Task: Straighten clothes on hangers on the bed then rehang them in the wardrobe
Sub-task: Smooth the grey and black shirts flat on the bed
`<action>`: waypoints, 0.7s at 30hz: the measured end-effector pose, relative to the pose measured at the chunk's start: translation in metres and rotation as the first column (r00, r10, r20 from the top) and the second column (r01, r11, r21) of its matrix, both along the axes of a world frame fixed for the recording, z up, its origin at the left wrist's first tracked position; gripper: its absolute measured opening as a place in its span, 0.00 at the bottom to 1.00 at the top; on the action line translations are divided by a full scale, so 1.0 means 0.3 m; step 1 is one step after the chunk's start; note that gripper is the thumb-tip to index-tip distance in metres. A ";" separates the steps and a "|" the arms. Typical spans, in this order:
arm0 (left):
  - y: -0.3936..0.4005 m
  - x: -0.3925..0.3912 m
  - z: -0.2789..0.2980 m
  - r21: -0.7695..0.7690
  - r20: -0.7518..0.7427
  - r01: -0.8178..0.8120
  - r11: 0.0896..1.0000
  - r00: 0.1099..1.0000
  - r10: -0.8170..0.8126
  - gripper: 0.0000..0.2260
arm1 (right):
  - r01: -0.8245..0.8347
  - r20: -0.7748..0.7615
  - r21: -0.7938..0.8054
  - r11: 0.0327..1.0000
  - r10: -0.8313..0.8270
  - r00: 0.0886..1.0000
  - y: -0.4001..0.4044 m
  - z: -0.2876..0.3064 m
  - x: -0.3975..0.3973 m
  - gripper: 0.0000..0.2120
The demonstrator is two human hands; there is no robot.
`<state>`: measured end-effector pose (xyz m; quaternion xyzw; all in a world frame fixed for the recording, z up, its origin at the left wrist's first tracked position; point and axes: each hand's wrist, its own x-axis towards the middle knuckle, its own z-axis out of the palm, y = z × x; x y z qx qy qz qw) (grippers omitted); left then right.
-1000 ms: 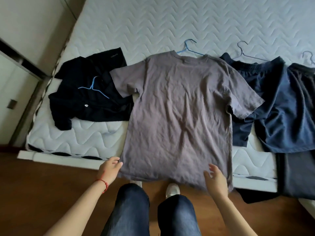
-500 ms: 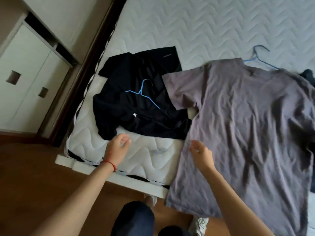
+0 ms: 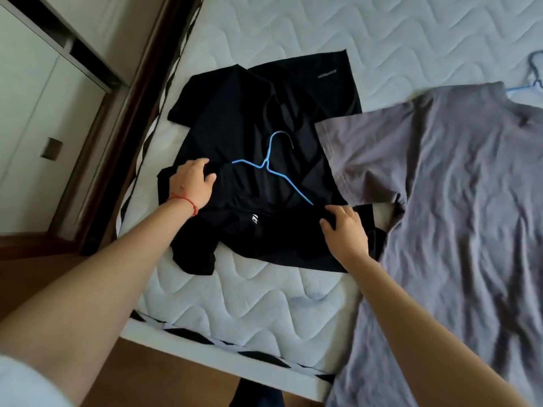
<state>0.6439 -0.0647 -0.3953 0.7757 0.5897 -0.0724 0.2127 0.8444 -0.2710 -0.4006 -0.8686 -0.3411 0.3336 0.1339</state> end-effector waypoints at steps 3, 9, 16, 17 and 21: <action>0.008 -0.009 -0.028 0.068 -0.098 0.097 0.993 0.991 -0.090 0.15 | 0.015 0.012 -0.018 1.000 -0.015 1.000 0.018 -0.030 -0.008 0.19; -0.026 -0.060 0.023 0.148 0.063 0.121 0.982 0.989 -0.131 0.11 | -0.047 0.016 -0.059 0.997 0.048 0.999 0.014 0.014 -0.039 0.15; -0.118 -0.171 0.225 0.319 0.315 0.053 0.946 0.936 -0.158 0.07 | 0.065 -0.170 0.049 0.997 -0.055 0.984 -0.022 0.147 -0.058 0.12; -0.138 -0.190 0.262 0.341 0.338 0.023 0.940 0.930 -0.145 0.07 | 0.061 -0.164 0.082 0.995 -0.047 0.985 -0.026 0.183 -0.060 0.13; -0.251 -0.273 0.428 0.403 0.415 -0.152 0.902 0.909 -0.032 0.07 | 0.032 -0.106 0.264 0.964 -0.004 0.994 -0.052 0.366 -0.081 0.12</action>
